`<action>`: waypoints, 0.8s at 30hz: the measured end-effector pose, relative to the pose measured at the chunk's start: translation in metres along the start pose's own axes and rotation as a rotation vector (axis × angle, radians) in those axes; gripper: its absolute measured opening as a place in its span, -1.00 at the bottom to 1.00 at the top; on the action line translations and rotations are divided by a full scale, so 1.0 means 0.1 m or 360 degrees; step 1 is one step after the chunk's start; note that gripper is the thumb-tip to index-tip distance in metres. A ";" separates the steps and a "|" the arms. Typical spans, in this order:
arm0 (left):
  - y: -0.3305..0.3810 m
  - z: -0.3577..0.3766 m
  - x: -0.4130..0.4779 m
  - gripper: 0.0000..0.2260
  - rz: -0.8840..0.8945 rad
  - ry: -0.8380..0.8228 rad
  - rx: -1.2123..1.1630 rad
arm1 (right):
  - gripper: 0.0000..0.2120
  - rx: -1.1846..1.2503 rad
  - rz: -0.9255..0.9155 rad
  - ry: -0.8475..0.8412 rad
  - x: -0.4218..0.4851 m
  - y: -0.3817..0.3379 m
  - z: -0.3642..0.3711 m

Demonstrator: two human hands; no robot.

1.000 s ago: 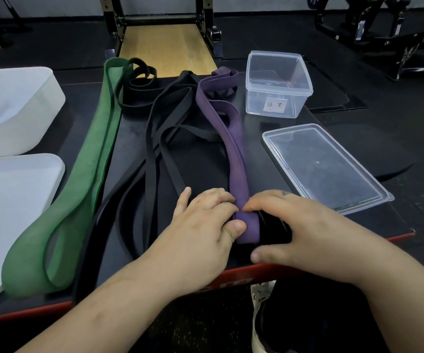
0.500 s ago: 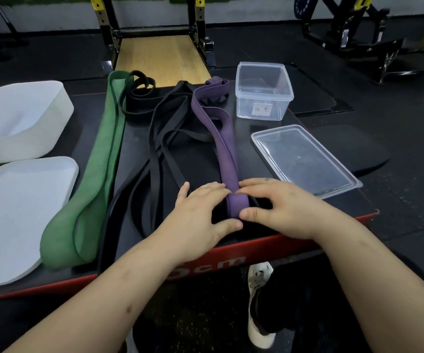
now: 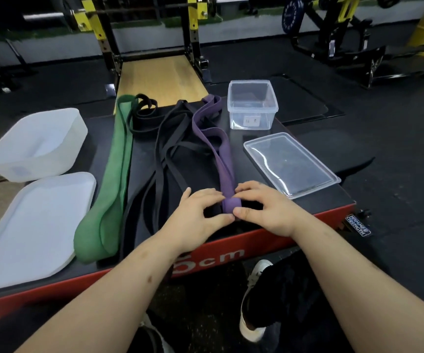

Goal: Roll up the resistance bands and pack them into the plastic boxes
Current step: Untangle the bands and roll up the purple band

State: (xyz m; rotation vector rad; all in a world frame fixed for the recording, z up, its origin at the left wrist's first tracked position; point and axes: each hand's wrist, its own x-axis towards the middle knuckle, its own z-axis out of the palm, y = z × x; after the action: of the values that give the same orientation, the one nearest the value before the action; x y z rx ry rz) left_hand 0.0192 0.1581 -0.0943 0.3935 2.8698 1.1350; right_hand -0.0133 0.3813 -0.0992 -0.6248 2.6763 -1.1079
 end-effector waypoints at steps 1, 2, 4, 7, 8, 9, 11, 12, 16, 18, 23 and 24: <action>0.00 0.00 0.00 -0.52 -0.0002 0.0003 0.0001 | -0.35 -0.0006 -0.0028 0.0024 -0.02 0.00 0.02; 0.00 0.00 0.01 -0.54 -0.0006 0.0004 0.0013 | -0.39 -0.0010 -0.0057 0.0052 -0.03 0.01 0.03; 0.00 0.00 0.04 -0.58 -0.0007 -0.0001 0.0041 | -0.46 0.0030 -0.0085 0.0117 -0.04 0.05 0.06; 0.00 0.00 0.09 -0.57 -0.0019 -0.0038 0.0092 | -0.46 0.0013 -0.0132 0.0119 -0.03 0.08 0.05; 0.00 -0.01 0.11 -0.55 -0.0021 -0.0067 0.0139 | -0.45 0.0005 -0.0135 0.0110 -0.02 0.09 0.04; 0.00 -0.02 0.13 -0.53 -0.0021 -0.0098 0.0190 | -0.45 0.0006 -0.0132 0.0109 -0.01 0.10 0.03; 0.01 -0.05 0.17 -0.50 -0.0011 -0.0144 0.0282 | -0.46 0.0038 -0.0151 0.0124 0.01 0.12 0.02; 0.01 -0.05 0.19 -0.50 0.0011 -0.0146 0.0310 | -0.47 0.0056 -0.0174 0.0134 0.02 0.14 0.03; -0.05 -0.02 0.18 -0.54 0.0085 -0.0072 0.0246 | -0.44 0.0093 -0.0241 0.0148 0.04 0.20 0.05; -0.08 -0.01 0.17 -0.55 0.0106 -0.0072 0.0214 | -0.42 0.0067 -0.0218 0.0161 0.03 0.21 0.08; -0.11 0.02 0.19 -0.52 0.0075 -0.0057 0.0166 | -0.50 -0.0041 -0.0187 0.0271 0.03 0.22 0.18; -0.12 0.02 0.19 -0.51 0.0067 -0.0063 0.0175 | -0.52 -0.0072 -0.0168 0.0267 0.05 0.23 0.18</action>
State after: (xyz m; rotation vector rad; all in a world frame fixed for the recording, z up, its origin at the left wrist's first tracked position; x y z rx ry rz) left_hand -0.0017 0.1558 -0.1024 0.4773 2.9108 0.9664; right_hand -0.0186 0.3819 -0.1281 -0.7191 2.8465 -1.1787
